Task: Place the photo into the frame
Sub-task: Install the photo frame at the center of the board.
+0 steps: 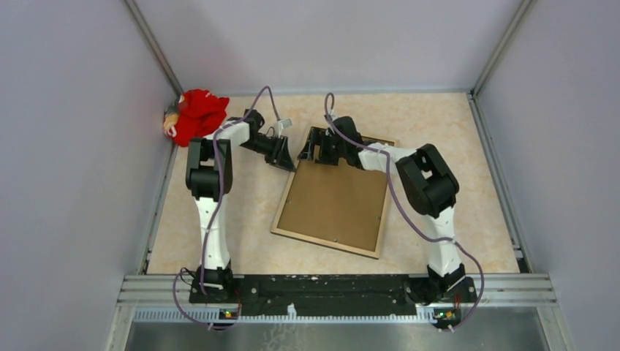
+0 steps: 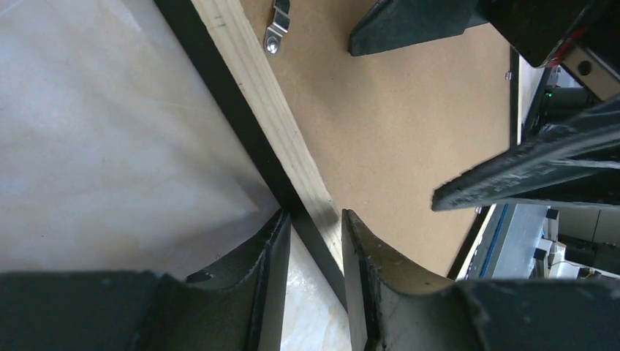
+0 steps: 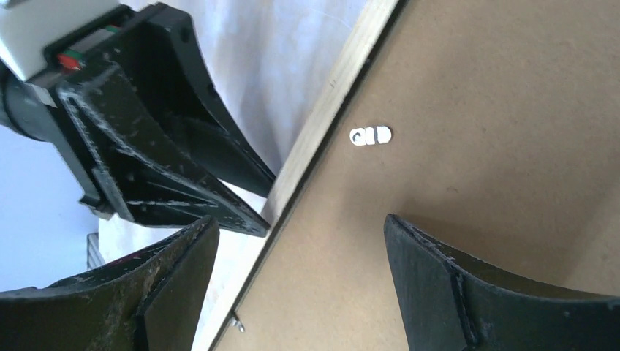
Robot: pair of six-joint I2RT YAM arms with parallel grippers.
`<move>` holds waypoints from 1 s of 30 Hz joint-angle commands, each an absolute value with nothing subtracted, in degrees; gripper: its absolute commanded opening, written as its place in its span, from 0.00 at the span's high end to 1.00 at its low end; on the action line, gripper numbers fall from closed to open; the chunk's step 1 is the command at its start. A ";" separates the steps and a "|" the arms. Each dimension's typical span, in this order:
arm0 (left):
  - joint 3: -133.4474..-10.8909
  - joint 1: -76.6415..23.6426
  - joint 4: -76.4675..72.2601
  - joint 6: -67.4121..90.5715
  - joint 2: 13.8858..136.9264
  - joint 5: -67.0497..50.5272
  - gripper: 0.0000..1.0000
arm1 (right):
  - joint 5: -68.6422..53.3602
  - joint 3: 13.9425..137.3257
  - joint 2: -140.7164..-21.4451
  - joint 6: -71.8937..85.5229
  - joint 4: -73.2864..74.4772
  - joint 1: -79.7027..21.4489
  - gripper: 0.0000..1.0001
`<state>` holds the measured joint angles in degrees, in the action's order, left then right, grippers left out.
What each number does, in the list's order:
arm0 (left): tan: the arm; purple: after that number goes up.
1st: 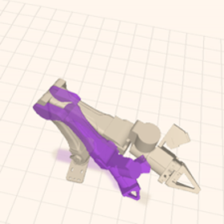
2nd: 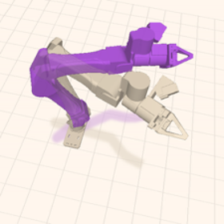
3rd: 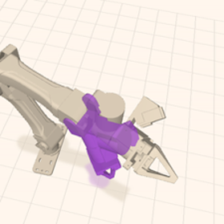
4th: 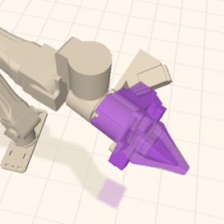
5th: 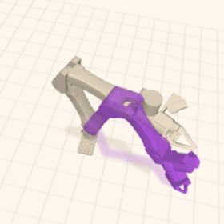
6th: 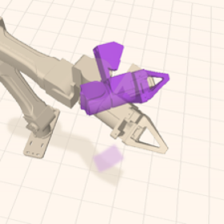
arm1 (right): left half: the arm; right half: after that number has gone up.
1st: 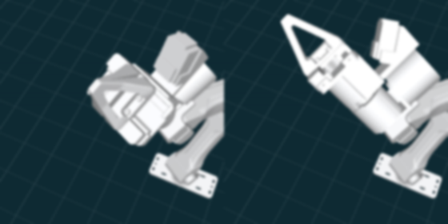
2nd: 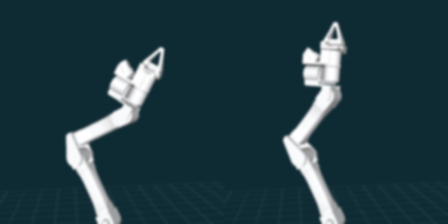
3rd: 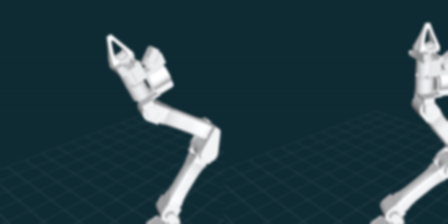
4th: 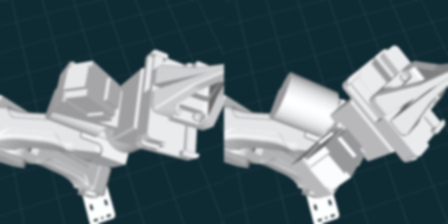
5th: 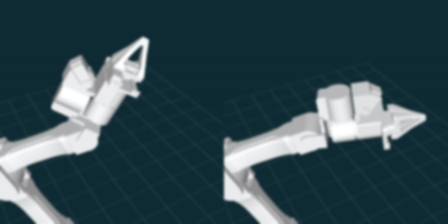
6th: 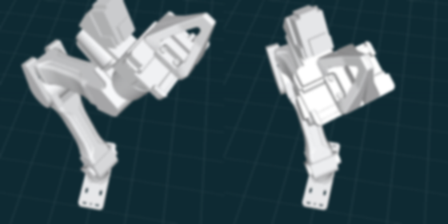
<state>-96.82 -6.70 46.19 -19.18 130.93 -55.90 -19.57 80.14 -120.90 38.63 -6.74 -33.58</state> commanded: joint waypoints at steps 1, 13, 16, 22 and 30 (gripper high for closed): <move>-97.47 -6.86 45.58 -18.75 131.73 -56.81 0.63 | -20.93 85.13 -123.71 38.99 -8.10 -33.54 0.16; -94.91 -6.86 45.02 -19.75 130.71 -56.96 0.66 | -21.48 89.58 -129.53 40.81 -7.98 -33.19 0.17; -94.62 -6.86 44.86 -19.93 130.60 -56.98 0.66 | -21.08 90.03 -130.01 40.63 -7.77 -33.12 0.18; -94.07 -6.86 44.86 -20.23 130.24 -57.24 0.67 | -20.10 91.62 -131.21 39.84 -6.45 -32.97 0.18; -93.59 -6.86 45.34 -21.11 129.86 -57.14 0.67 | -20.24 93.60 -133.04 39.29 -5.75 -32.97 0.18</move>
<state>-95.46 -6.20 44.51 -19.44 131.26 -57.87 -21.32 92.07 -130.47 40.56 -8.12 -33.34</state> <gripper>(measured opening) 0.332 0.823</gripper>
